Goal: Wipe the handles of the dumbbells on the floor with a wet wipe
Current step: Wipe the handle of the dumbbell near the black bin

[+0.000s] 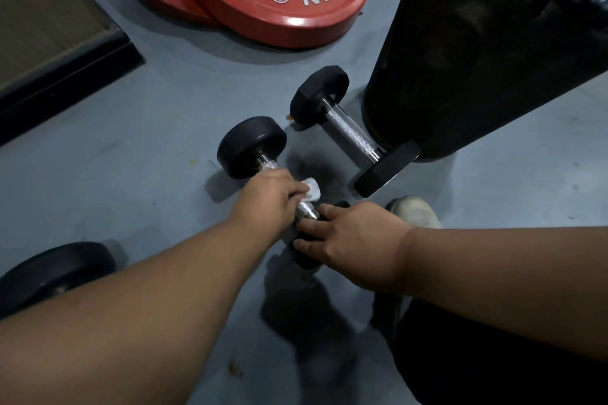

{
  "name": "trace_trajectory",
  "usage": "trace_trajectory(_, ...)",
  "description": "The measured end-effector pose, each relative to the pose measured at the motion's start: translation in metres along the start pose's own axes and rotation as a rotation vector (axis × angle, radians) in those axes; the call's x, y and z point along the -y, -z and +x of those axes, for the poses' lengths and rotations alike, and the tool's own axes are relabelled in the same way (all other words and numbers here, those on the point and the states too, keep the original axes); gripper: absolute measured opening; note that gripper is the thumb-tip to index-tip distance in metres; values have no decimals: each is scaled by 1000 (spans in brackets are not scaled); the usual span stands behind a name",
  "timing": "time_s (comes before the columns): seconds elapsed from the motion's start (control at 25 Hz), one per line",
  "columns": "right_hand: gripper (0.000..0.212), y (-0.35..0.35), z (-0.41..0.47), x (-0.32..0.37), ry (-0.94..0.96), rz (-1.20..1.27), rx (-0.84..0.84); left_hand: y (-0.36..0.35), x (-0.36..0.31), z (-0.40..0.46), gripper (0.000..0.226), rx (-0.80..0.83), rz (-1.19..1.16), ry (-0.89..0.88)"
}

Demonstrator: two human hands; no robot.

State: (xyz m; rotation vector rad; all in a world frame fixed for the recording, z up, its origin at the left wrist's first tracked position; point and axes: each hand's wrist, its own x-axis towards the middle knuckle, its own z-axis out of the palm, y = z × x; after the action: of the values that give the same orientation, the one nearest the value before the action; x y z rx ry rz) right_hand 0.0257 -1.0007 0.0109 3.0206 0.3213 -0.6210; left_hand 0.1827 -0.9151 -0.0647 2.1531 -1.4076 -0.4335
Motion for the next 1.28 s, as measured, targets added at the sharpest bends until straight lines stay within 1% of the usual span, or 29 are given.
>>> trace_trajectory(0.12, 57, -6, 0, 1, 0, 2, 3, -5, -7, -8, 16, 57, -76, -18)
trace_trajectory(0.24, 56, -6, -2, 0, -3, 5, -19, -2, -5, -4, 15, 56, -53, -40)
trace_trajectory(0.4, 62, -9, -7, -2, 10, 45, -9, 4, -1, 9, 16, 14, -18, 49)
trace_trajectory(0.6, 54, -5, -4, 2, 12, 72, -14, 15, 8, 18, 17, -31, -38, 157)
trace_trajectory(0.76, 55, -3, 1, 3, 25, 32, -32, 18, 11, 18, 17, -57, -45, 203)
trace_trajectory(0.96, 48, -1, 4, 9, 27, 15, -6, 9, 5, 7, 15, 18, -102, 126)
trace_trajectory(1.12, 40, -4, 6, 10, -8, -11, 6, 6, -3, -4, 13, 125, -101, 26)
trace_trajectory(1.28, 36, -5, 6, 11, 11, -18, 26, 8, -3, -3, 13, 160, -97, 10)
